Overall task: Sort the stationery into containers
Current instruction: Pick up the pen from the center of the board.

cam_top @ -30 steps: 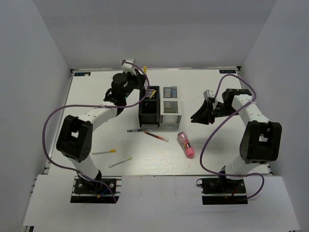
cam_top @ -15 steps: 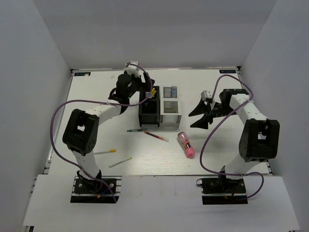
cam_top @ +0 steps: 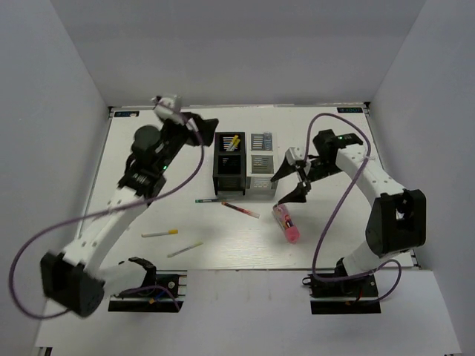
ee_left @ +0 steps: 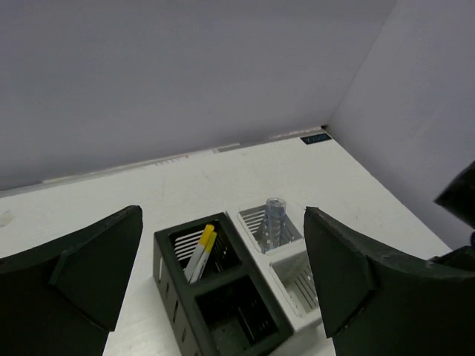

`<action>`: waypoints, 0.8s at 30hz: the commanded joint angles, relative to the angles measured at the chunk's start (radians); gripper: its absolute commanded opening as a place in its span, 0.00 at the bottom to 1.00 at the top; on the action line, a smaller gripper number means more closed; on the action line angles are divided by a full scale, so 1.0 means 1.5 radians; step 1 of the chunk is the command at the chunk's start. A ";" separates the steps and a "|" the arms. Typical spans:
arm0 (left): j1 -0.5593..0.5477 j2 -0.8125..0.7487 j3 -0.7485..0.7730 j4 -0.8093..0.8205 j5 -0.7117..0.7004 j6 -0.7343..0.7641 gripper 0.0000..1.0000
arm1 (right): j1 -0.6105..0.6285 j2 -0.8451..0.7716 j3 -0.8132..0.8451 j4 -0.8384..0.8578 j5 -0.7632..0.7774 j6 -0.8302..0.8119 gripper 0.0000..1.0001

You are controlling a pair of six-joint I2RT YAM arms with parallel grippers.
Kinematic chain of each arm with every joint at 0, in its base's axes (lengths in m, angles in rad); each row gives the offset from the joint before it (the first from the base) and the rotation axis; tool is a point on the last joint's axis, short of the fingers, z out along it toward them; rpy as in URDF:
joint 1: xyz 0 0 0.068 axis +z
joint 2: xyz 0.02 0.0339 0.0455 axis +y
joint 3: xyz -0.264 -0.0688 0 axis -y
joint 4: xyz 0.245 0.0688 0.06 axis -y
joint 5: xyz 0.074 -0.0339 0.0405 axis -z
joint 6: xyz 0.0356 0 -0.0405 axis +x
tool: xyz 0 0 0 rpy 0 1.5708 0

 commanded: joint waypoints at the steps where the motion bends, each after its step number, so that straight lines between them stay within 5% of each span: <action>1: 0.005 -0.171 -0.084 -0.143 -0.077 0.003 0.99 | 0.099 -0.057 0.012 0.108 0.033 0.087 0.76; 4: 0.011 -0.320 -0.152 -0.204 -0.140 -0.014 0.99 | 0.188 -0.085 -0.026 0.253 0.092 0.254 0.55; 8: 0.011 -0.446 -0.190 -0.350 -0.240 -0.038 0.99 | 0.298 -0.073 -0.057 0.364 0.197 0.343 0.22; 10: 0.011 -0.481 -0.197 -0.396 -0.264 -0.064 0.99 | 0.365 -0.035 -0.048 0.397 0.239 0.384 0.24; 18: 0.011 -0.593 -0.214 -0.513 -0.344 -0.126 0.99 | 0.542 0.117 0.017 0.523 0.389 0.502 0.57; 24: 0.011 -0.644 -0.214 -0.526 -0.378 -0.141 0.99 | 0.605 0.185 0.059 0.603 0.445 0.532 0.62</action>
